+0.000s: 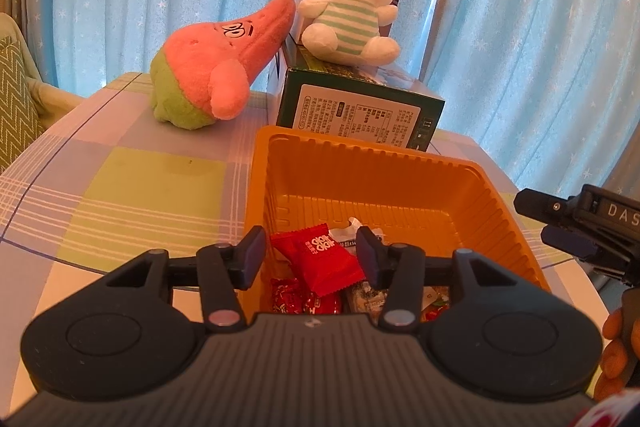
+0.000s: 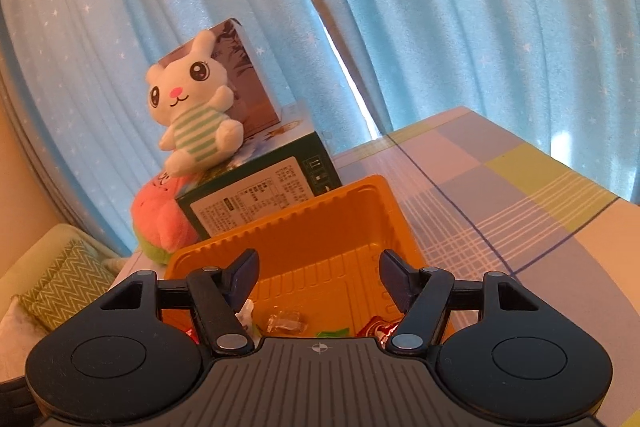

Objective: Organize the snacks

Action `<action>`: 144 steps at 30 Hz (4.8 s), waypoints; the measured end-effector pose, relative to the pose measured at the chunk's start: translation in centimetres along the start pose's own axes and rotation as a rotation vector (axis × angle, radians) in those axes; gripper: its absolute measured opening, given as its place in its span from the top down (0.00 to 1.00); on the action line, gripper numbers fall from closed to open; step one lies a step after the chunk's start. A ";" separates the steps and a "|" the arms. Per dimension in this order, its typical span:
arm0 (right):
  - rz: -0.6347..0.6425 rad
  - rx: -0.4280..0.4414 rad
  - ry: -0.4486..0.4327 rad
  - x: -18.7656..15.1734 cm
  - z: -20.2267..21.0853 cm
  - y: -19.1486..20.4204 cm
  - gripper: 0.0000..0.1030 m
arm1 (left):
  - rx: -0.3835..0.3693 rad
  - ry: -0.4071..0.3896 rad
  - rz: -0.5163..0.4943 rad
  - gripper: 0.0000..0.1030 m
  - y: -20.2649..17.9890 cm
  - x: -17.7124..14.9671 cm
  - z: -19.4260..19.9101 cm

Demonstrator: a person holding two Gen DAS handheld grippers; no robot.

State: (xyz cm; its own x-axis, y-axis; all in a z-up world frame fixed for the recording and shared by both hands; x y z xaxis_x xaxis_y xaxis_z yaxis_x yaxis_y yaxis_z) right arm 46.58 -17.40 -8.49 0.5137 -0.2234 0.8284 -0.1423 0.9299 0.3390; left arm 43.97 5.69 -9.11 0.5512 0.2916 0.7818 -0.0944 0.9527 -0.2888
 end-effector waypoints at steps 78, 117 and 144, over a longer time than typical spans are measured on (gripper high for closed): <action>0.289 -0.099 0.197 -10.0 29.2 5.8 0.12 | 0.213 0.029 -0.049 0.00 -2.3 -11.3 31.1; 0.310 -0.110 0.253 -12.2 34.3 7.3 0.12 | 0.173 0.036 -0.070 0.00 -3.8 -13.1 35.8; 0.307 -0.108 0.247 -11.9 34.4 7.5 0.12 | 0.164 0.033 -0.069 0.00 -4.1 -12.8 35.9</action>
State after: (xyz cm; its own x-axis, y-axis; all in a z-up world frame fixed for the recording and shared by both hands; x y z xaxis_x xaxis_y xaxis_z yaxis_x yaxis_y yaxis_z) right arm 10.26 -17.83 -0.45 0.6510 0.1340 0.7471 -0.2379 0.9707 0.0332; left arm 7.52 1.14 1.91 0.5879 0.2245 0.7771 -0.1881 0.9723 -0.1386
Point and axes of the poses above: each gripper's, at about its wrist camera, not at the fingertips, and z roughly against the way its jaws point, y to its left, x to its top, the point moved 6 cm from there along -z, roughly the way its jaws point, and after that the axes turned 5 degrees about z, right-handed, at the moved point
